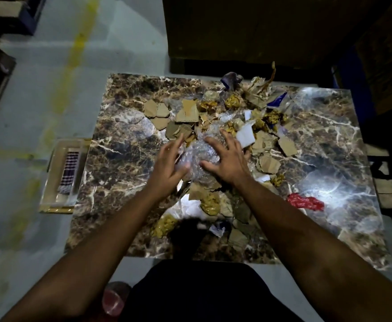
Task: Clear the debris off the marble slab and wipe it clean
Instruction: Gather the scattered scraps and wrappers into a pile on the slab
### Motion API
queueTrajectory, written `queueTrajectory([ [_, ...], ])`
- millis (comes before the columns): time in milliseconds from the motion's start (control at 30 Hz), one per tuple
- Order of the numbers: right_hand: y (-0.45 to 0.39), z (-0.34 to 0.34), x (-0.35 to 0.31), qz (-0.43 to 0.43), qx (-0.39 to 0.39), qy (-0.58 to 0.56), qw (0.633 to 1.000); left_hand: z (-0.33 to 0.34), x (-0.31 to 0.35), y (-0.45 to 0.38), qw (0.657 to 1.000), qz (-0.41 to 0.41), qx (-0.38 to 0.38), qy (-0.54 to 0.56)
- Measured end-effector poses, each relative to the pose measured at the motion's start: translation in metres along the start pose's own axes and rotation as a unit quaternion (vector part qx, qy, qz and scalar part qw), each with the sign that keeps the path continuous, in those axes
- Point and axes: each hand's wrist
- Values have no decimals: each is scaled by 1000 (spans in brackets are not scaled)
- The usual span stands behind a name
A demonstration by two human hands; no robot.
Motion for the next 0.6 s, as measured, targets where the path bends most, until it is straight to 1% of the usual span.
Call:
queueTrajectory([
  [33,0,1,1,-1,-1,0,1000,-16,-7,21,996,67,17,-59],
  [67,0,1,0,-3,1,2,1000,-30,-16,44,981,156,21,-110],
  [100,0,1,0,-5,3,4,1000,-40,-27,66,955,256,8,-153],
  [133,0,0,-1,-4,6,6,1000,-45,-41,90,917,350,-21,-191],
  [167,0,0,-2,-2,8,7,1000,-45,-56,113,876,418,-65,-233],
  [200,0,0,-3,-2,8,7,1000,-42,-72,132,840,457,-108,-272],
  [233,1,-1,-3,-3,8,6,1000,-37,-85,145,824,462,-141,-297],
  [267,1,-1,-3,-4,9,5,1000,-31,-97,151,831,438,-154,-307],
  [367,2,-2,-3,-2,17,6,1000,-11,-99,126,895,307,-134,-296],
  [433,3,-1,-4,0,18,10,1000,2,-79,96,928,234,-118,-264],
  [500,3,0,-4,4,17,5,1000,18,-59,71,962,147,-83,-216],
  [533,2,1,-4,8,18,2,1000,26,-51,61,973,102,-70,-195],
  [600,2,3,-2,12,19,-1,1000,40,-41,47,984,59,-51,-163],
])
Point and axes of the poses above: each hand's wrist, its own y-axis away from the middle knuckle, its own z-axis out of the palm, x = y × z, and after that the axes turned 15 degrees about x, right-handed
